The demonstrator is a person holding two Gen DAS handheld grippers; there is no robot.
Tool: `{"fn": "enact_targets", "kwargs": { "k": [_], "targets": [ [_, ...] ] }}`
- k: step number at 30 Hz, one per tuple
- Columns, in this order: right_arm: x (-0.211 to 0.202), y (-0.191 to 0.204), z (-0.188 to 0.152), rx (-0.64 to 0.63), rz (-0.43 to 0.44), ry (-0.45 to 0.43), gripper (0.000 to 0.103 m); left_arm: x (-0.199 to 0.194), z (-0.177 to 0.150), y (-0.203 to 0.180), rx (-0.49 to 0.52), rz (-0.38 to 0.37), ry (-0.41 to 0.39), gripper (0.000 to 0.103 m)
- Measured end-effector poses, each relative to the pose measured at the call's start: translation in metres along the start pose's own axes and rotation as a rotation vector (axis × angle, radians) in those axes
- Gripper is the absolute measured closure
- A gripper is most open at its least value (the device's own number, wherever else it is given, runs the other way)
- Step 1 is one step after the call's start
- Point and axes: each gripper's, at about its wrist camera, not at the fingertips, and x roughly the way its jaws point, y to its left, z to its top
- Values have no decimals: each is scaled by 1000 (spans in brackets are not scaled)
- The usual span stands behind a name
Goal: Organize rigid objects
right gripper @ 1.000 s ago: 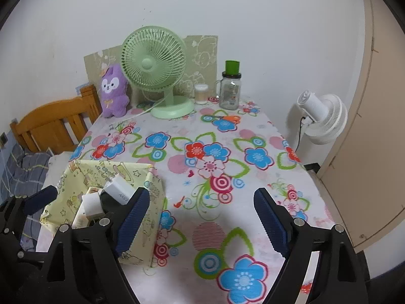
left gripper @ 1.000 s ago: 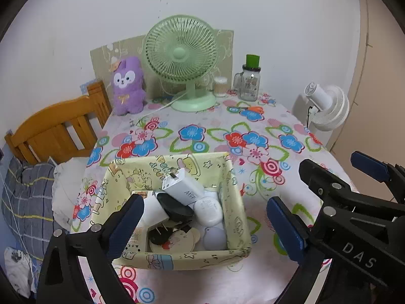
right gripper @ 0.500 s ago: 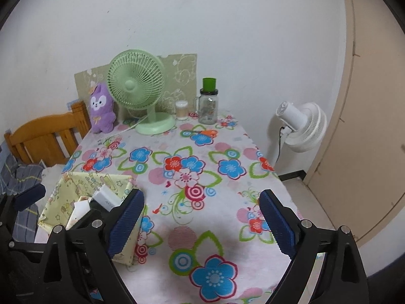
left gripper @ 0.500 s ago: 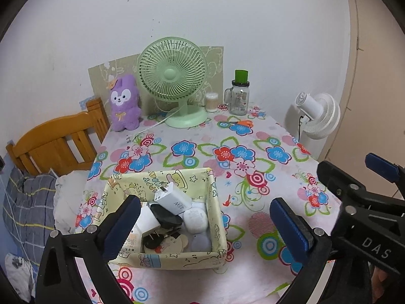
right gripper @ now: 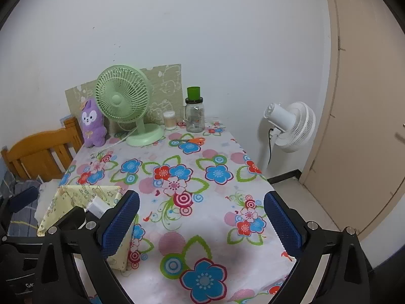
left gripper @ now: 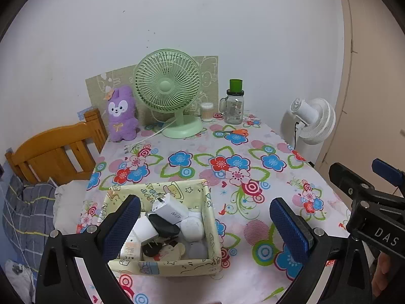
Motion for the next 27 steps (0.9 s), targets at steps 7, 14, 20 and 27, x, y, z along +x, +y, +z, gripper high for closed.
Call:
{"fn": "enact_targets", "kwargs": {
  "k": [7, 14, 20, 27],
  "targets": [
    [3, -4, 2, -12, -17, 0, 3, 3, 3, 4, -37, -1, -2, 0],
    [6, 1, 1, -40, -20, -10, 3, 7, 4, 8, -44, -3, -1, 0],
    [8, 2, 2, -40, -16, -13, 3, 9, 5, 8, -47, -3, 0, 0],
    [10, 2, 3, -36, -17, -11, 3, 11, 6, 8, -46, -8, 4, 0]
  ]
}}
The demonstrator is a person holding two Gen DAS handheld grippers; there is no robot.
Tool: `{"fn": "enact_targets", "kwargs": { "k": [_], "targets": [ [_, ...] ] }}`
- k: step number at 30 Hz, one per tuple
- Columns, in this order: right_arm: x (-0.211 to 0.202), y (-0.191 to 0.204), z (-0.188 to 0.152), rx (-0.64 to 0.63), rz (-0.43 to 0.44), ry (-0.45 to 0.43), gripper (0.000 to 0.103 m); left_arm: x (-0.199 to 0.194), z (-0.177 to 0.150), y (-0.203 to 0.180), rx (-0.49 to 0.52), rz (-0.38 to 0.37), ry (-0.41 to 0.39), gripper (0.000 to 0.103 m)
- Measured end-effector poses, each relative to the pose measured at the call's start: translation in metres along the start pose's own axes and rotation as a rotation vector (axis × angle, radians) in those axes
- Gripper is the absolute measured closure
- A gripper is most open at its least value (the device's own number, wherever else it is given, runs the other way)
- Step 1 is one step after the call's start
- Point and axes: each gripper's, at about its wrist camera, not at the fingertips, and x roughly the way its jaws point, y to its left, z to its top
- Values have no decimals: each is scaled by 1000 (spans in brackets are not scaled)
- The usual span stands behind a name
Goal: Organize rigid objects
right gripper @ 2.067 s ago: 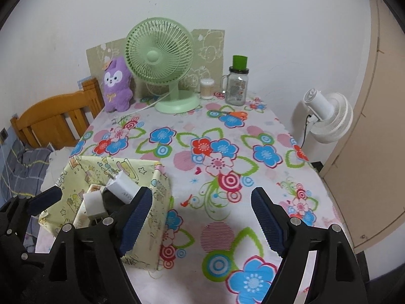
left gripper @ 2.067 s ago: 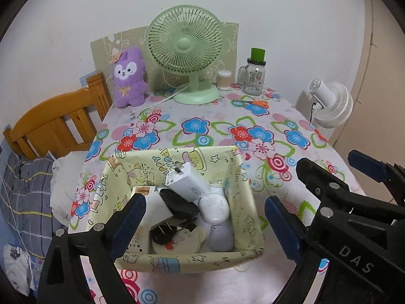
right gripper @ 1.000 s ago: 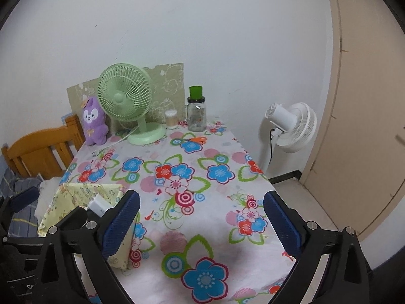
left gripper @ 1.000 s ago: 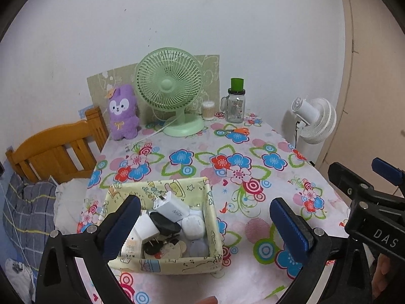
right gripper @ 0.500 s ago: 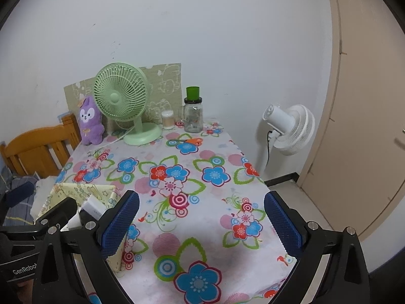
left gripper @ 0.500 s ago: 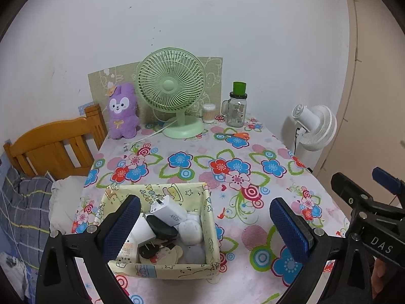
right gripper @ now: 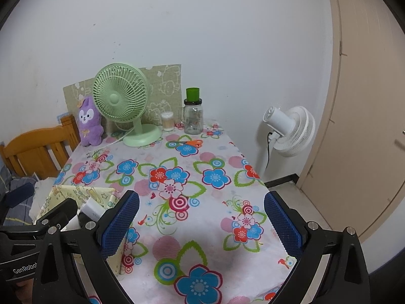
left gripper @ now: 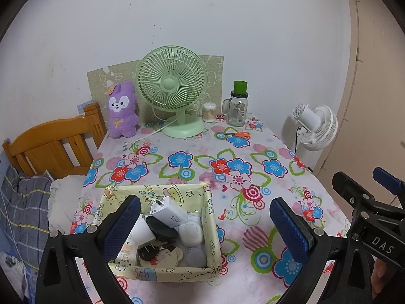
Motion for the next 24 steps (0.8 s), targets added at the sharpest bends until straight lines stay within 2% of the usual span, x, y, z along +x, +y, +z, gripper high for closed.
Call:
{"fn": "enact_targets", "kwargs": {
  "k": [24],
  "targets": [
    [3, -1, -2, 14, -7, 2, 3, 5, 3, -3, -6, -5, 15, 0]
  ]
}}
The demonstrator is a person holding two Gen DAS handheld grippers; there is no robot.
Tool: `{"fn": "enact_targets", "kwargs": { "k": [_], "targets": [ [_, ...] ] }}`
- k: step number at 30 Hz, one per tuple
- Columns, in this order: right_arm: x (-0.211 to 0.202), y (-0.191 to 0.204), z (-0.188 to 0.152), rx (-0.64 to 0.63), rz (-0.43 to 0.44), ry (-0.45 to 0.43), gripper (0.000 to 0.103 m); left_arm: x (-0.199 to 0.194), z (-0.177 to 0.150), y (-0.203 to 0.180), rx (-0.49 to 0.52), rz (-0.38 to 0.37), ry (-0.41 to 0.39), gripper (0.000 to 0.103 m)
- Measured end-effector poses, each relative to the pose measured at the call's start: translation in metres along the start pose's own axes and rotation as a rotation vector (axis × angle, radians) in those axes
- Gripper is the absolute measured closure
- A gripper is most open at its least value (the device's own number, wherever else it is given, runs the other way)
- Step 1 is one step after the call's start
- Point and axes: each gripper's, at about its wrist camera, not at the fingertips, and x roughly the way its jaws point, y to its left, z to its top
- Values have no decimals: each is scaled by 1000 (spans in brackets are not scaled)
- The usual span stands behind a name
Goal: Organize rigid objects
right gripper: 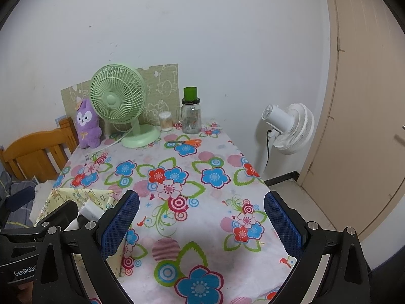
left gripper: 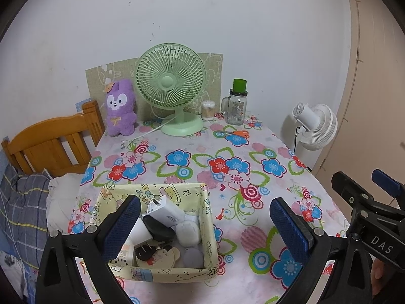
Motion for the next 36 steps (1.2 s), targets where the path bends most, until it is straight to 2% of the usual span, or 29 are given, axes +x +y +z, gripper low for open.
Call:
{"fn": "enact_targets", "kwargs": {
  "k": [36],
  "targets": [
    [-9, -2, 2, 16, -1, -25, 3, -10, -1, -5, -8, -10, -8, 0]
  ]
}}
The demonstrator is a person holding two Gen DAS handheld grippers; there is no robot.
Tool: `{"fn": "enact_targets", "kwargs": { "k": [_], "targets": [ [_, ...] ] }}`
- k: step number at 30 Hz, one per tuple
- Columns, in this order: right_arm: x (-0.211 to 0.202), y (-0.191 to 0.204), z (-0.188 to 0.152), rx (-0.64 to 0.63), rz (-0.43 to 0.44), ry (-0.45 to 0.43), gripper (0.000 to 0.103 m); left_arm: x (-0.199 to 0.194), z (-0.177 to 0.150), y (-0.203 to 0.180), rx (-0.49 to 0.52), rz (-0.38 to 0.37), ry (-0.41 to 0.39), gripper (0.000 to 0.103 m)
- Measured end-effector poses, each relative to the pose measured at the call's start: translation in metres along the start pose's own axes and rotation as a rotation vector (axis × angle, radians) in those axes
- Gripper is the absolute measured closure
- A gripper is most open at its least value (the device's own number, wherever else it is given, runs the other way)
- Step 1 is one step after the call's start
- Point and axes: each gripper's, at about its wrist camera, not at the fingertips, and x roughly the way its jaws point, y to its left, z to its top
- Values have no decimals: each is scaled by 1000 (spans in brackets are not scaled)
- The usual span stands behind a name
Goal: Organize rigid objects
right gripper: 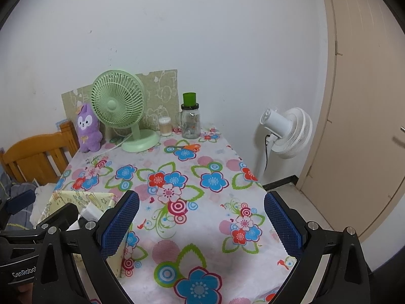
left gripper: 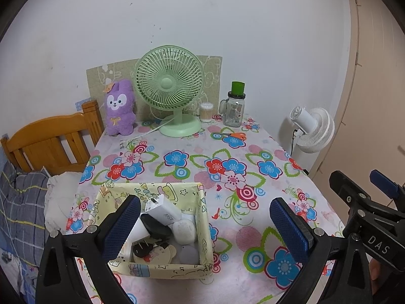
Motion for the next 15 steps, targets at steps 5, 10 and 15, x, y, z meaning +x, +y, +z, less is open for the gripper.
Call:
{"fn": "enact_targets", "kwargs": {
  "k": [5, 10, 15],
  "targets": [
    [1, 0, 0, -1, -1, 0, 3, 0, -1, -1, -2, 0, -1, 0],
    [0, 0, 0, -5, 7, -4, 3, -2, -2, -1, -5, 4, -4, 0],
    [-1, 1, 0, -12, 10, -7, 3, -4, -3, 1, -10, 8, -7, 0]
  ]
}}
